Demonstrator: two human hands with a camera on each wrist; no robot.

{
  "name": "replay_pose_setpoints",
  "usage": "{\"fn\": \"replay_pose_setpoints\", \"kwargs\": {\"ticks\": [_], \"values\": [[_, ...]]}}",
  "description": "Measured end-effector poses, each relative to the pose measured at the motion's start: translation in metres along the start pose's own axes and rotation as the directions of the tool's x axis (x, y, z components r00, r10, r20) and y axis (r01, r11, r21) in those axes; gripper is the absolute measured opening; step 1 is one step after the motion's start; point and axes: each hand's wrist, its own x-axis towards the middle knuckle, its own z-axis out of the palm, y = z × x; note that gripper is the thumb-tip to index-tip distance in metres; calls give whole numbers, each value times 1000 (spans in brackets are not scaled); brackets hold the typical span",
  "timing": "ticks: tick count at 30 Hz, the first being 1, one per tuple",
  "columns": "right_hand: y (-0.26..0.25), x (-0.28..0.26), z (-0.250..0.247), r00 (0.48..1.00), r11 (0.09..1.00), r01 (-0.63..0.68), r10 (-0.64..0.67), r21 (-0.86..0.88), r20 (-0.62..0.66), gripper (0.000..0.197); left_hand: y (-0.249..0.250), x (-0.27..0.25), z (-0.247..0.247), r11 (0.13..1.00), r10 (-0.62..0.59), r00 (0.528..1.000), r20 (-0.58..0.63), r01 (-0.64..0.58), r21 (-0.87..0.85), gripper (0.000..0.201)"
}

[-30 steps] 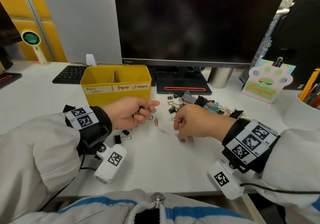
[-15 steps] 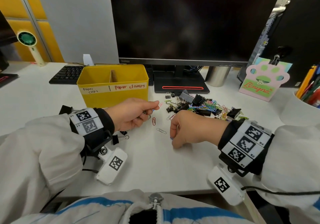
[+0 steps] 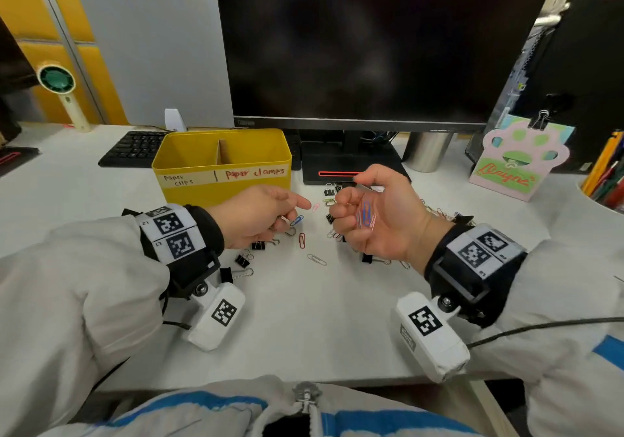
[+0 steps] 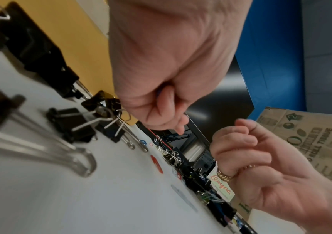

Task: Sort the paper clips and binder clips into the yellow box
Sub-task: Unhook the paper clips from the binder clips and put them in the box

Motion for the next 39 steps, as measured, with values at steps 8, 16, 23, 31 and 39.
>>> {"fn": "replay_pose_setpoints", "kwargs": {"ticks": [8,16,23,31,39], "values": [[25,15,12,934,398,-38,-313,-916,-175,28,10,0,1,648,228,960,164,-275,710,18],[31,24,18,924,180,-48,-366,-983,-112,34,18,4,5,359,242,947,213,-291,887,19],[33,16,17,938,117,-43,-338,-992,-81,16,11,1,3,239,272,938,213,-280,930,18],[7,21,3,981,997,-10,24,75,-194,19,17,2,-9,843,-206,970,129,243,-479,24],[-18,47,7,933,912,56,-193,-407,-304,34,19,7,-1,949,-128,981,-146,78,-304,28]]}}
